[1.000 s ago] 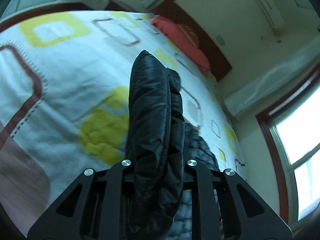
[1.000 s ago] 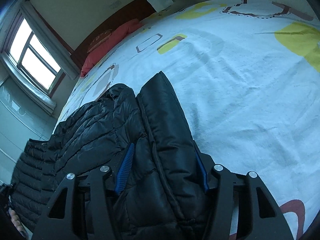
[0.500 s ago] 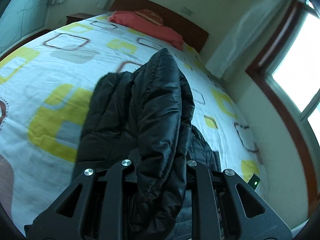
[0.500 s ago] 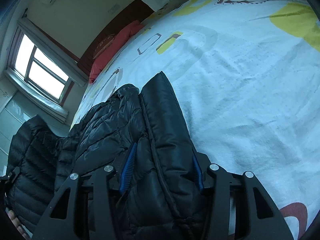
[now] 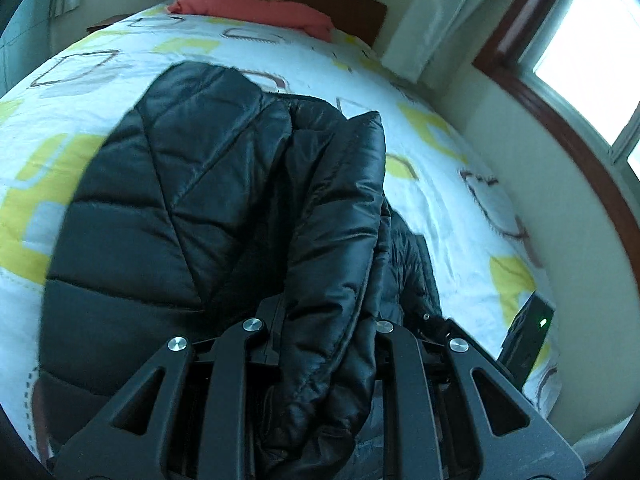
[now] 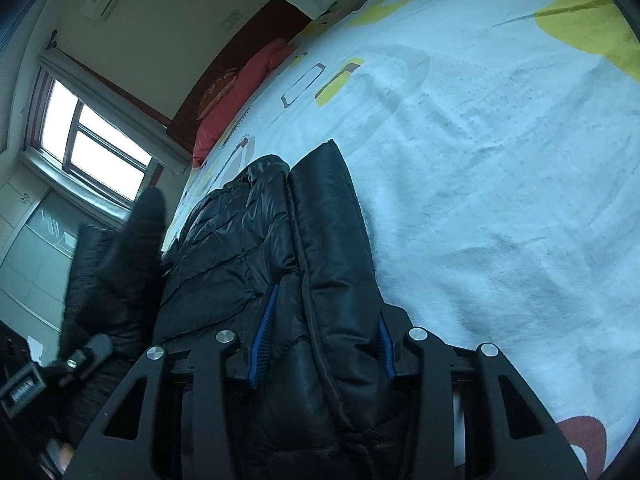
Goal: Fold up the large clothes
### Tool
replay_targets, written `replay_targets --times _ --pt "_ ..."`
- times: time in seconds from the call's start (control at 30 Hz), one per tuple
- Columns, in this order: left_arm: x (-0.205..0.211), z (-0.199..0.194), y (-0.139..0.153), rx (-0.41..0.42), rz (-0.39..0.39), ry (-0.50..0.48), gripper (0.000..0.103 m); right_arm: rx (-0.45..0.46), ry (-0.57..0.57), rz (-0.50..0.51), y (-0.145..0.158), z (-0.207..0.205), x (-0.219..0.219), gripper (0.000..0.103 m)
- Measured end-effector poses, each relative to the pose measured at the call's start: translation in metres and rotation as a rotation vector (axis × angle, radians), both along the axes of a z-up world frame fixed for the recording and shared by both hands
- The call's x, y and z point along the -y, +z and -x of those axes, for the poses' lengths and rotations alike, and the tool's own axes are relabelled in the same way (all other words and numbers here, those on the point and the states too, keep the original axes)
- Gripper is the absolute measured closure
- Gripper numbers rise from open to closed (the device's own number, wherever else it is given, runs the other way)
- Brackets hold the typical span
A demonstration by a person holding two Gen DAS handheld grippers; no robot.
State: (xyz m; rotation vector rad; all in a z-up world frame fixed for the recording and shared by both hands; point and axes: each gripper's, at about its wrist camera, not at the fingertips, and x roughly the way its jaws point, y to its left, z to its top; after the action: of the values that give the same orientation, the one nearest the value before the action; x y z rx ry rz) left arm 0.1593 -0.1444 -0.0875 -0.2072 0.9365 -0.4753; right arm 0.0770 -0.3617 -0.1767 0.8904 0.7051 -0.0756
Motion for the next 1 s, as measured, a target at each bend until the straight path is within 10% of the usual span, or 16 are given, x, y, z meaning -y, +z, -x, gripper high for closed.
replay_targets --times 1.0 --pt "0.015 0.008 -0.026 0.042 -0.007 -0.053 0.085 -0.013 -0.006 -0.031 0.002 0.003 0.004 0.064"
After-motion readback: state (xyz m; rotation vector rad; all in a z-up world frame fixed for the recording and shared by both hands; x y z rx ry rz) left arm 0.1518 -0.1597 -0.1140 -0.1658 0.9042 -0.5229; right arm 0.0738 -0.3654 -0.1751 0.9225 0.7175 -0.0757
